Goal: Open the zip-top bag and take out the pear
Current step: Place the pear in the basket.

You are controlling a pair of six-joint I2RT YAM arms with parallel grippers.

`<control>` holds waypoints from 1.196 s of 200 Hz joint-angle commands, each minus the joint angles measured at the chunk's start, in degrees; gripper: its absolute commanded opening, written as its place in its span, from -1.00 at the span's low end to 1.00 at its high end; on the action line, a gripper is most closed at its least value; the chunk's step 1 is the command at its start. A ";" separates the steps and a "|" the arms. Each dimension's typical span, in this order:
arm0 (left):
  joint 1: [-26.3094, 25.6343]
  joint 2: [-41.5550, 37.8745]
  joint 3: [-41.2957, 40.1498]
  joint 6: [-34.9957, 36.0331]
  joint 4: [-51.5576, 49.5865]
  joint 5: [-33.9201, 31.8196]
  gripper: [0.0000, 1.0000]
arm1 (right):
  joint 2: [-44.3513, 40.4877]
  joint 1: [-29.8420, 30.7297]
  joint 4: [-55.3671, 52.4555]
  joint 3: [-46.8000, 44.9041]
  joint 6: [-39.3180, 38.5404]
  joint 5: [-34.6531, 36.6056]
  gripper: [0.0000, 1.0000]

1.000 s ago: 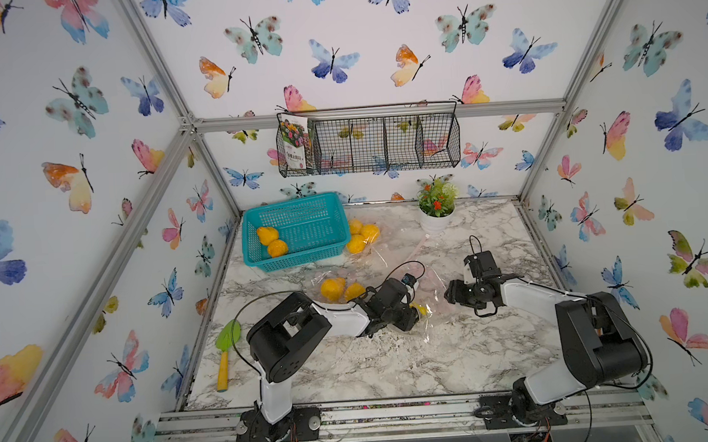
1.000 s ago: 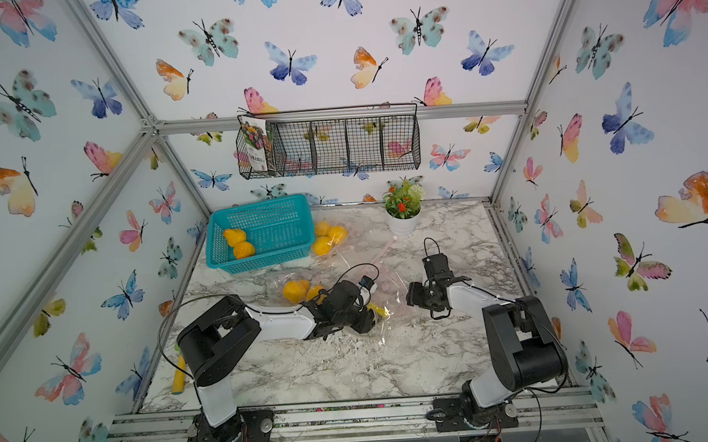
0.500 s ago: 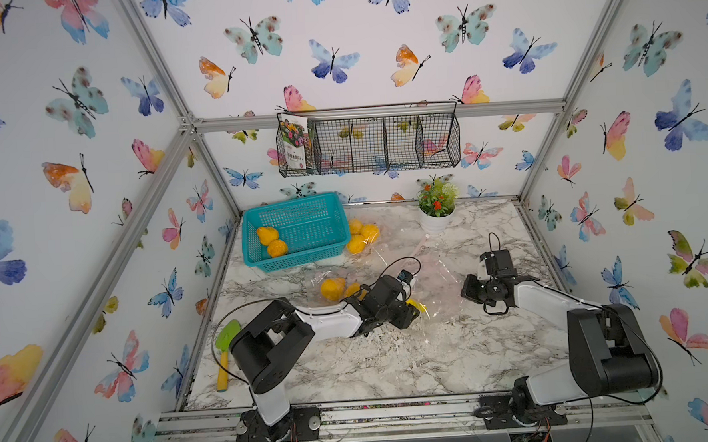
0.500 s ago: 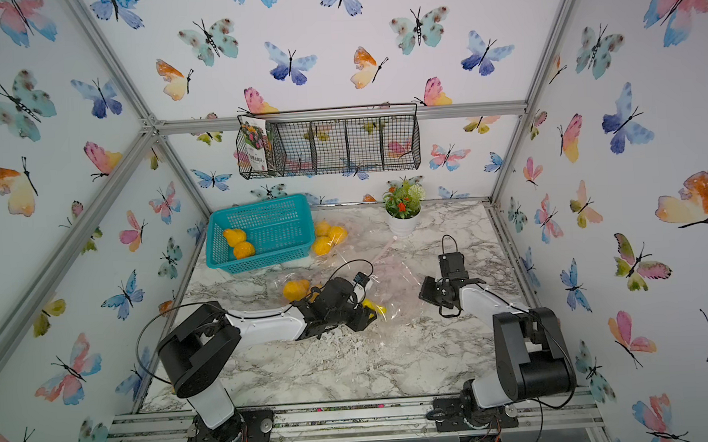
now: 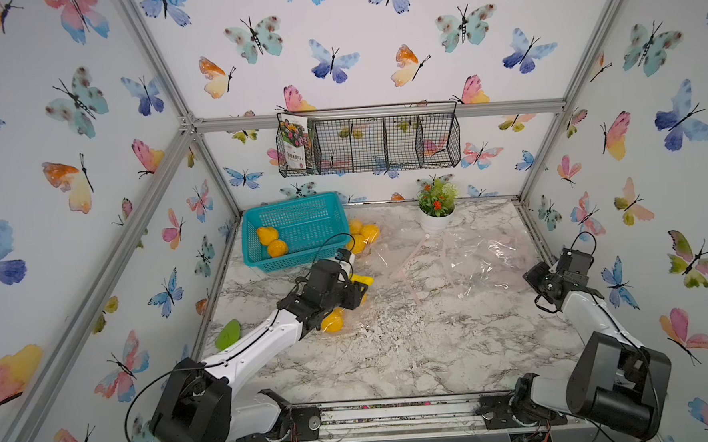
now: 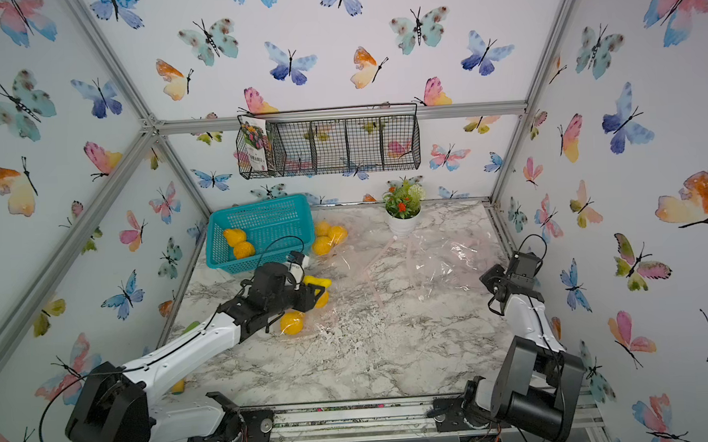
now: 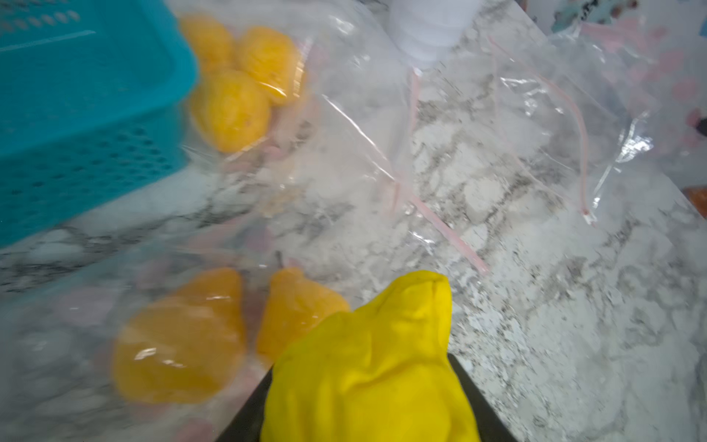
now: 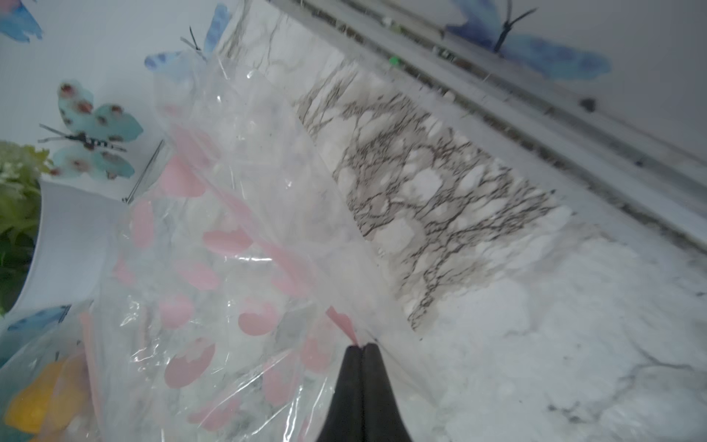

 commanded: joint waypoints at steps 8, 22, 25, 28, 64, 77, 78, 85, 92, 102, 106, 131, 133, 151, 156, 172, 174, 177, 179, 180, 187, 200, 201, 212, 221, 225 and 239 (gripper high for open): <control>11.64 -1.69 4.87 3.82 -6.70 -0.90 -0.79 | -4.27 -0.13 0.57 -0.47 3.57 9.44 -0.56; 16.84 0.28 8.22 4.33 -7.18 -0.65 -0.78 | -5.15 -0.13 1.98 -0.77 3.63 6.69 0.10; 17.99 0.86 9.01 4.30 -7.18 -0.34 -0.78 | -5.17 -0.12 1.99 -0.75 3.39 6.01 0.20; 19.04 1.53 9.81 4.32 -7.18 -0.01 -0.78 | -5.17 -0.12 1.77 -0.56 3.19 5.57 0.30; 26.27 13.57 22.83 3.91 -7.40 -1.40 -0.77 | -6.27 0.04 -2.84 1.39 2.01 -1.15 0.55; 27.79 18.95 28.04 3.66 -7.70 -2.39 -0.78 | -9.37 0.36 -3.24 0.77 1.74 -1.60 0.55; 27.94 19.37 28.47 3.65 -7.75 -2.37 -0.78 | -9.68 0.40 -3.33 0.76 1.73 -1.61 0.55; 28.68 22.33 31.27 3.55 -7.94 -2.65 -0.77 | -11.48 0.60 -3.74 0.62 1.58 -2.19 0.55; 29.12 25.50 34.04 3.55 -8.49 -3.14 -0.77 | -12.95 0.66 -4.50 0.71 1.24 -3.14 0.55; 29.73 30.26 38.60 3.63 -9.49 -3.37 -0.76 | -14.61 1.08 -5.77 1.15 0.90 -4.58 0.54; 29.90 32.17 40.35 3.70 -10.09 -3.38 -0.75 | -15.09 1.19 -6.13 1.23 0.70 -5.31 0.54; 30.13 42.98 50.50 4.01 -13.46 -2.42 -0.61 | -15.42 1.93 -7.71 2.26 -1.60 -11.80 0.51; 30.15 44.57 51.17 4.04 -13.61 -2.42 -0.60 | -15.33 2.05 -7.70 2.36 -1.92 -12.52 0.50; 30.23 50.88 56.06 3.99 -15.47 -2.05 -0.49 | -13.73 2.52 -7.45 2.98 -4.57 -20.34 0.45; 30.30 52.19 57.11 3.99 -15.99 -2.11 -0.43 | -13.02 2.68 -7.21 3.11 -5.06 -22.69 0.43; 30.52 55.20 58.94 4.14 -16.67 -1.41 -0.33 | -9.80 5.22 -7.41 3.94 -7.14 -27.69 0.40; 30.53 55.43 58.97 4.16 -16.67 -1.33 -0.31 | -9.36 5.88 -7.56 4.12 -7.46 -27.89 0.40; 30.62 55.58 58.96 4.17 -16.62 -1.16 -0.29 | -8.70 6.95 -7.73 4.31 -8.02 -28.06 0.40; 30.58 55.70 58.89 4.17 -16.48 -1.07 -0.27 | -8.16 7.59 -7.90 4.48 -8.40 -28.07 0.40; 30.61 55.72 58.83 4.17 -16.49 -0.97 -0.26 | -7.98 7.88 -7.94 4.55 -8.61 -28.08 0.40; 30.68 55.92 58.47 4.17 -16.11 -0.66 -0.16 | -6.40 10.55 -8.32 5.01 -9.73 -28.44 0.40; 30.72 55.63 57.64 4.08 -15.75 -0.37 0.09 | -3.31 14.99 -7.42 4.81 -11.32 -30.65 0.40; 30.68 55.59 57.59 4.08 -15.77 -0.35 0.10 | -3.10 15.32 -7.26 4.76 -11.43 -30.81 0.40; 30.66 54.79 56.48 4.16 -15.53 -0.12 0.25 | -0.20 18.81 -5.97 4.49 -12.34 -32.72 0.38; 30.66 53.72 55.32 4.15 -15.04 -0.14 0.31 | 2.31 21.75 -5.21 4.58 -13.12 -33.44 0.37; 30.76 53.14 54.74 4.17 -14.91 -0.16 0.35 | 3.46 22.99 -4.83 4.69 -13.48 -33.87 0.36; 30.77 51.13 53.14 4.60 -14.58 0.17 0.43 | 7.58 27.22 -3.63 4.95 -14.74 -34.76 0.34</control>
